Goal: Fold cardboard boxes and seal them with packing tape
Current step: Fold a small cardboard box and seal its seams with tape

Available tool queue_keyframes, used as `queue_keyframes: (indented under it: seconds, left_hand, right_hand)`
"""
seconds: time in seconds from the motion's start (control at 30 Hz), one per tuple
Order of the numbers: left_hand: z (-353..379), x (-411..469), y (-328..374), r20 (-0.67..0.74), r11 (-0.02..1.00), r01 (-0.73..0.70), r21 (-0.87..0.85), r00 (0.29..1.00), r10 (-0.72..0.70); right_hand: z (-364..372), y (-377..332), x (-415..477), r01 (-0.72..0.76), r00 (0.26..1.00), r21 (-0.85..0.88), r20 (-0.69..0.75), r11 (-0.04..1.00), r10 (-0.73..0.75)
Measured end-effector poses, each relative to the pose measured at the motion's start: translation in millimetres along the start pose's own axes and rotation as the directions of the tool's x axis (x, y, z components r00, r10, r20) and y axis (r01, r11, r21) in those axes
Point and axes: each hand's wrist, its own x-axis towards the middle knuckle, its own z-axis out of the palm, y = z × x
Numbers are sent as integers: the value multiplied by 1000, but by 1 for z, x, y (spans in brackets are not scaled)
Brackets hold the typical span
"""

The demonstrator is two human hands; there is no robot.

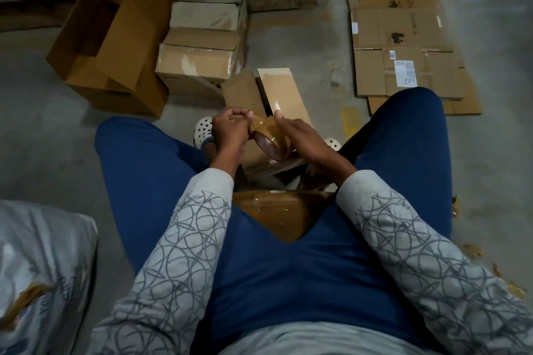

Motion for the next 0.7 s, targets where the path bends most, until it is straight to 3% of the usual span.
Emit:
queue_keyframes:
  seconds: [0.1, 0.23, 0.37, 0.53, 0.7]
  left_hand:
    - [2, 8, 5, 27, 994, -50, 92, 998, 48]
    - [1, 35, 38, 255, 964, -157, 216, 962, 99]
    - [-4, 72, 63, 478, 917, -176, 358, 878, -18]
    - [19, 103, 45, 462, 895, -157, 418, 885, -61]
    - [48, 133, 29, 452, 887, -151, 436, 889, -70]
  right_hand:
    - [4, 17, 8, 163, 987, -219, 21, 962, -162]
    - [5, 22, 14, 79, 997, -115, 2, 990, -80]
    - [2, 23, 30, 52, 998, -177, -33, 983, -59]
    - [3, 29, 53, 22, 998, -274, -43, 961, -35]
    - [1, 45, 85, -95, 985, -242, -165, 966, 56]
